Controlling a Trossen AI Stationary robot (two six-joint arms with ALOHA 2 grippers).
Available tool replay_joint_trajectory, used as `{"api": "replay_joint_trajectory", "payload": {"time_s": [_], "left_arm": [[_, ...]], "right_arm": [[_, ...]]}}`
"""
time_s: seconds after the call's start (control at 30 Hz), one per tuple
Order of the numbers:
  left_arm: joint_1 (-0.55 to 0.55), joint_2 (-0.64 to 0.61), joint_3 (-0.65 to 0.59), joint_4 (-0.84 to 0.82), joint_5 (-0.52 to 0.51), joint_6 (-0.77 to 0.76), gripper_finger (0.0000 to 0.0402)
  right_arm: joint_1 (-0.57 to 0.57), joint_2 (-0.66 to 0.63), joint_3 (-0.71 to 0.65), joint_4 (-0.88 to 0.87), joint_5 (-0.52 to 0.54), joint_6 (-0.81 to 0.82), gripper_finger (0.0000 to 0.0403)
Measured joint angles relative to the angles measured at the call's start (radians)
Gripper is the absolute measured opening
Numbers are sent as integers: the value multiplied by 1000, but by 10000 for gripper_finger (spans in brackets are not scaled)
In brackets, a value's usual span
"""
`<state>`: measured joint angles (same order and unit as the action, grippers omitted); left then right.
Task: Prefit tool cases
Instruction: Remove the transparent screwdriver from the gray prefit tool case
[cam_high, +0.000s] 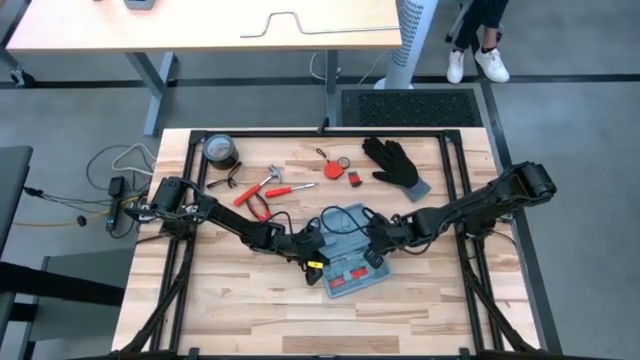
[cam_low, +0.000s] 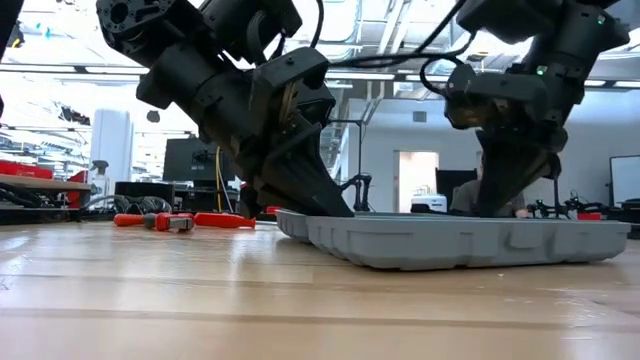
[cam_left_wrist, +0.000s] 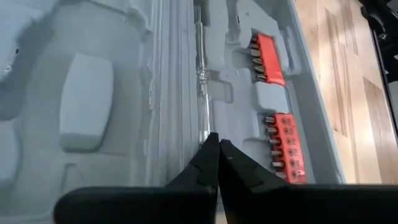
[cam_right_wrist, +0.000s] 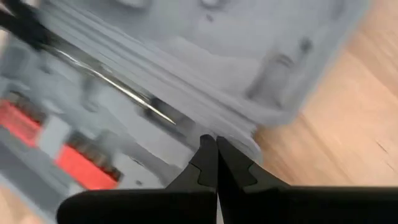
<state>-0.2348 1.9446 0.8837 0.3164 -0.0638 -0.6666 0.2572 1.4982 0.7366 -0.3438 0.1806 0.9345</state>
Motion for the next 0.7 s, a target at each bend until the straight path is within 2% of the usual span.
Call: {"api": "replay_joint_trajectory", "payload": {"time_s": [0.23,0.7], "left_arm": [[0,0,-1,8,9,0,0],[3,0,-1,9,9,4,0]], "right_arm": [[11,47,3,107,0,-9,0],[11,64,7,162,-22,-26,0]]}}
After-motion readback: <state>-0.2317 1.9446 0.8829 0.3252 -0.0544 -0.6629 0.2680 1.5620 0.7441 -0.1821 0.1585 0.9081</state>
